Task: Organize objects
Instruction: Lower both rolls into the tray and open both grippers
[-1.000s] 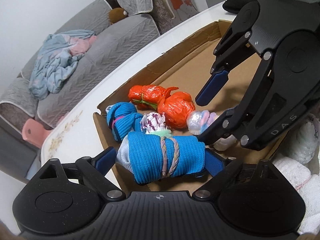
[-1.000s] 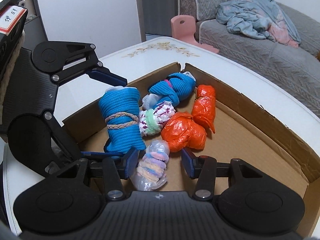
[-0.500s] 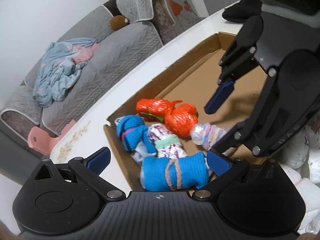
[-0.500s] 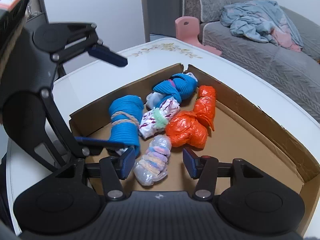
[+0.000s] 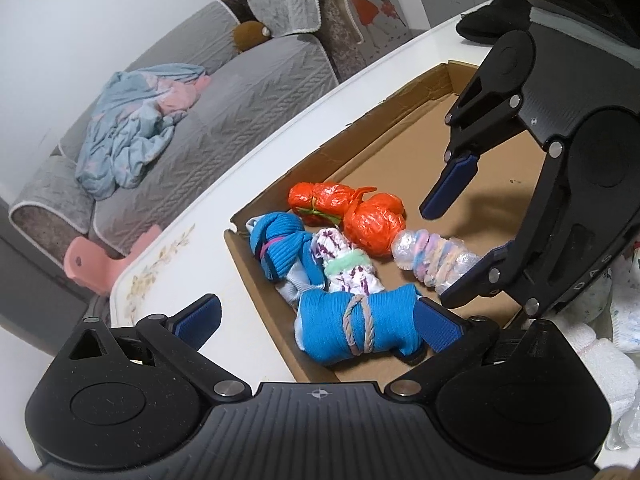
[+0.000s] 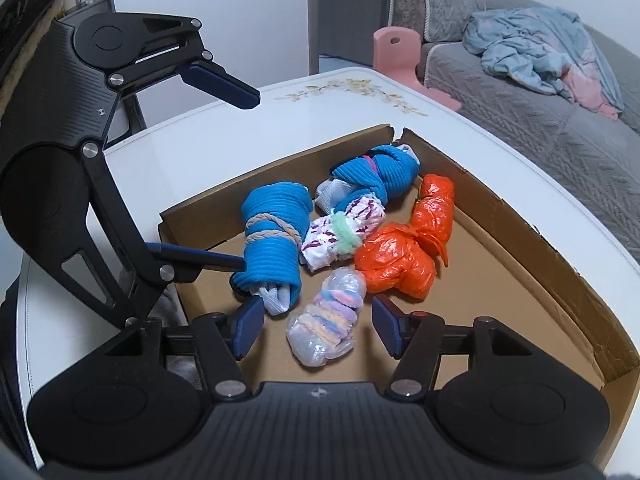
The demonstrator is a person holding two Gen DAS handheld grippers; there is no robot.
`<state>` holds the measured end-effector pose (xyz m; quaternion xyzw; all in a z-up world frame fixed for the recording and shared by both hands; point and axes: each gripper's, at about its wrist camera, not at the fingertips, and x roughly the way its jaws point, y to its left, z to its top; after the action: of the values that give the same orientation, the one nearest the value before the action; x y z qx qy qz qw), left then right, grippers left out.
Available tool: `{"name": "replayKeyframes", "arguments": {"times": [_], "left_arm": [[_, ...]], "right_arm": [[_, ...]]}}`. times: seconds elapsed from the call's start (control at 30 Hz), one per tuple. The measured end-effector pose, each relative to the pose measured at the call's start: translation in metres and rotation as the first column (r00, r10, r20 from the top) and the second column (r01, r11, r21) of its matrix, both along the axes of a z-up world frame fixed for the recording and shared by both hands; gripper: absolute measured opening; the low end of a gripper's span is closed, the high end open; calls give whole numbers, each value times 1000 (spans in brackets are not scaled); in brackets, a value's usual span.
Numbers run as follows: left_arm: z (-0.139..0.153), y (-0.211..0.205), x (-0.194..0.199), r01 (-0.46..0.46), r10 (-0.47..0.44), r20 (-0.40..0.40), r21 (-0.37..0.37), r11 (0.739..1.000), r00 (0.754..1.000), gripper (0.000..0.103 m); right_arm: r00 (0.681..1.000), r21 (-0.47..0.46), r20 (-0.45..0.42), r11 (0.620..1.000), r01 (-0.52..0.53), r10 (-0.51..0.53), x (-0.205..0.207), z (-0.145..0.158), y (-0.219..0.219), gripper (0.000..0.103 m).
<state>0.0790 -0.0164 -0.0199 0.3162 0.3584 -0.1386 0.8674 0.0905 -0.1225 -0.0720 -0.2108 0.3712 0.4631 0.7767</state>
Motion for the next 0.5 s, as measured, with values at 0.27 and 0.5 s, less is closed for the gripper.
{"name": "replayKeyframes", "arguments": {"times": [0.27,0.5], "left_arm": [[3,3,-7,-14,14,0,-36,999,1000,102],[8,7,-11,-30,30,10,-52,998,999,102]], "right_arm": [[1000,-1,8,1000,5,-5,-4,4,1,60],[1000,-1,17,1000,5,-5,-7,7,3,60]]}}
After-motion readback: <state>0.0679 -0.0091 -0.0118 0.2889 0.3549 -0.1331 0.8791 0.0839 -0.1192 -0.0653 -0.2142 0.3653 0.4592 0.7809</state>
